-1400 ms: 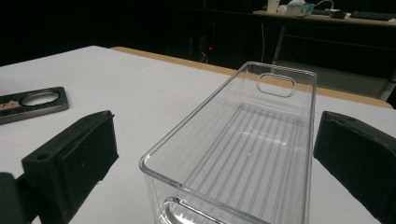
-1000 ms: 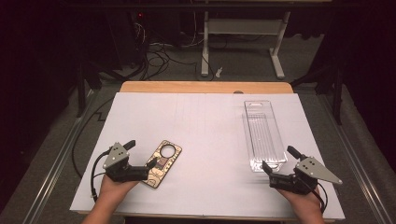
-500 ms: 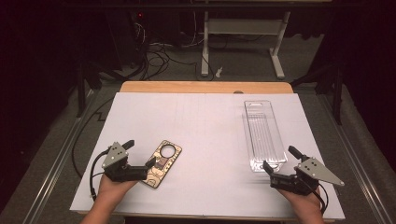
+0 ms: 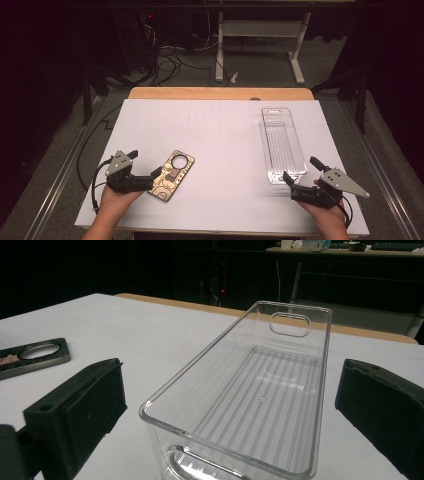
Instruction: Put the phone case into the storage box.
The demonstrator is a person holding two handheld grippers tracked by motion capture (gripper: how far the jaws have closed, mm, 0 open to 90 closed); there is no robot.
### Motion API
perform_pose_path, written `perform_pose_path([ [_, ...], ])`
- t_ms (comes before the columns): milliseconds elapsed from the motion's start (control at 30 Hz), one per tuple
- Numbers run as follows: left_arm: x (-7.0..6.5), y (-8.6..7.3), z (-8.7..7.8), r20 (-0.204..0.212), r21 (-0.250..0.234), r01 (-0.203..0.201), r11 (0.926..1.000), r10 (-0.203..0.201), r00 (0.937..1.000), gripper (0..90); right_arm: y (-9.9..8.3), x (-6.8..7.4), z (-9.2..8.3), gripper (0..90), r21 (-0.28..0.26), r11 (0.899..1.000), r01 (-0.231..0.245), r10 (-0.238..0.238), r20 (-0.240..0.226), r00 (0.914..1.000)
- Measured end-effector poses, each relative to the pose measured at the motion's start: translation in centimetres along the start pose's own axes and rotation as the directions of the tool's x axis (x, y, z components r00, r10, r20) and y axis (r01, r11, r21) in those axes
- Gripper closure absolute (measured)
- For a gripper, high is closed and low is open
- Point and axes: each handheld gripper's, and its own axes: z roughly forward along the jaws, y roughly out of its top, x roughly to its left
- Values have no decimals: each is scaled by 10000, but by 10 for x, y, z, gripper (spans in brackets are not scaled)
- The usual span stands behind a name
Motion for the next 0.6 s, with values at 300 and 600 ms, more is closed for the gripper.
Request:
perform_pose_path([
  [300,9,0,-5,-181,951,237,9952,-221,9996,8,1,0,-1,3,-29,10000,15,-15,-29,10000],
  [600,18,-3,-12,-276,1557,629,9858,-593,9979,8,1,-2,-2,3,70,10000,-33,33,-4,10000],
])
